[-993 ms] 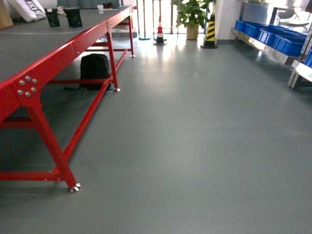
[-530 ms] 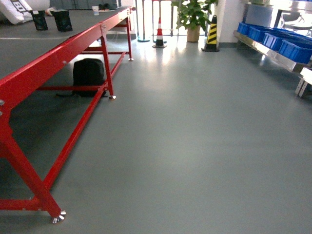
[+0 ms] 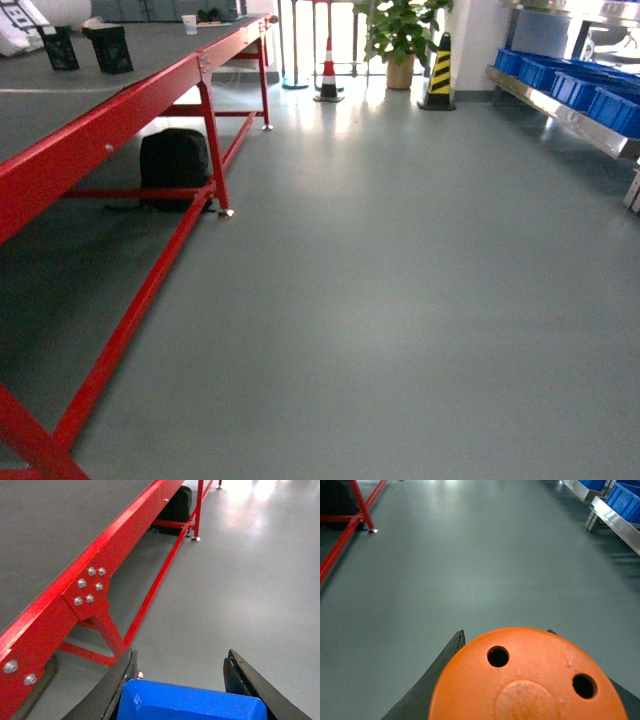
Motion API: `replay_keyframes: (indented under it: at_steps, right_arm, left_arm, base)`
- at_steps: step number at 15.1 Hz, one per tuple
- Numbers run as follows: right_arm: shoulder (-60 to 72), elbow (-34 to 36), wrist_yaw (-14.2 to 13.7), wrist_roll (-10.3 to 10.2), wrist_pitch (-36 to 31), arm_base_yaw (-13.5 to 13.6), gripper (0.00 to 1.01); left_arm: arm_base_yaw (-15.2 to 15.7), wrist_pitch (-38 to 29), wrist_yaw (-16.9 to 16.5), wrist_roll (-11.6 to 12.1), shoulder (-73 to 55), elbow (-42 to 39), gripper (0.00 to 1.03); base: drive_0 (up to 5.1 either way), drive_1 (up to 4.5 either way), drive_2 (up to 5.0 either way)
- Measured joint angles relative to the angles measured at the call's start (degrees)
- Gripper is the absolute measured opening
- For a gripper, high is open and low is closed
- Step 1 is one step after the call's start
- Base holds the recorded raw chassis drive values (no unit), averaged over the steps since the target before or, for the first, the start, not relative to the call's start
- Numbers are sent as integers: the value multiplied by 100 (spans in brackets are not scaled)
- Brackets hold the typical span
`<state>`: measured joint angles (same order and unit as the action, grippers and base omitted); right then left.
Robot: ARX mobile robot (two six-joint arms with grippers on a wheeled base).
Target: Sort blue parts and orange caps into right shelf containers
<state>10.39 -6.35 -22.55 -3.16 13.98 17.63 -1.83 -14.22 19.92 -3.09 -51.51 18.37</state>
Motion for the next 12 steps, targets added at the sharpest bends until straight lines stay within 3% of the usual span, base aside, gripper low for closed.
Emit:
replay_keyframes:
  at_steps: [12]
  right_arm:
    - [0, 0, 0, -2, -7, 0, 43]
  left_arm:
    - [-7, 4, 0, 0, 0, 0, 45]
  base:
    - [-5, 411, -420]
